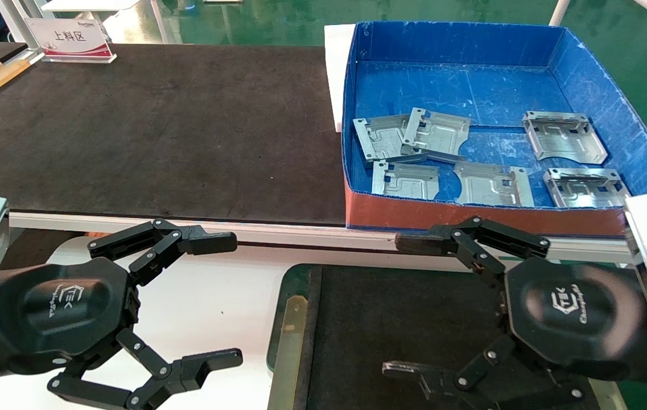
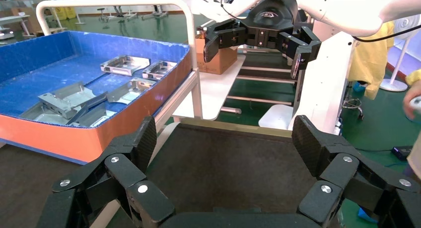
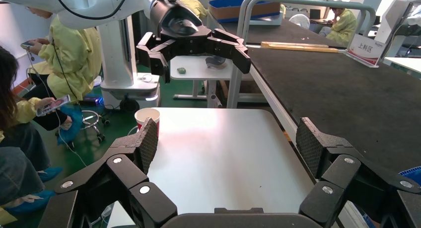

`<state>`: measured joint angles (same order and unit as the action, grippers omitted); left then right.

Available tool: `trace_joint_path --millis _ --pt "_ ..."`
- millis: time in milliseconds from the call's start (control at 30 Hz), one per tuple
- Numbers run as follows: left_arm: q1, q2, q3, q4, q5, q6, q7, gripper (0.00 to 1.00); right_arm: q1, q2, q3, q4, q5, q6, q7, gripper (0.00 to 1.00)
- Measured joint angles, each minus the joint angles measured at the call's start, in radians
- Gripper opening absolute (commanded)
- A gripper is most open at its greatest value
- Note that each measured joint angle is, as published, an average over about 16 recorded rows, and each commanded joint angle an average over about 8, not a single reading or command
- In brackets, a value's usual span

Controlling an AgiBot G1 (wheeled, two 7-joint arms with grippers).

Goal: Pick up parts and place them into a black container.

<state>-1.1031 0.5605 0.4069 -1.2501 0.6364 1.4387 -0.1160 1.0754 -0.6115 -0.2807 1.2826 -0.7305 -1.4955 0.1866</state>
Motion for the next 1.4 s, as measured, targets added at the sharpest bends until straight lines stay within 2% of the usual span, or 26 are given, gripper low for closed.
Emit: trace_joint_path --millis 300,333,567,600,1400 --pt "0.0 0.0 0.0 0.0 0.0 0.0 0.0 1.0 0.0 0.0 0.0 0.0 0.0 0.0 0.0 1.0" --pt "0.0 0.0 0.0 0.0 0.0 0.0 0.0 0.94 0.0 0.0 0.0 0.0 0.0 0.0 0.0 1.0" --pt "0.0 0.0 0.0 0.0 0.0 0.0 0.0 0.06 0.0 0.0 0.0 0.0 0.0 0.0 0.0 1.0" --pt "0.0 0.0 0.0 0.0 0.0 0.0 0.0 0.0 0.0 0.0 0.0 0.0 0.0 0.0 0.0 1.0" --pt "0.0 0.0 0.0 0.0 0.0 0.0 0.0 0.0 0.0 0.0 0.0 0.0 0.0 0.0 0.0 1.0"
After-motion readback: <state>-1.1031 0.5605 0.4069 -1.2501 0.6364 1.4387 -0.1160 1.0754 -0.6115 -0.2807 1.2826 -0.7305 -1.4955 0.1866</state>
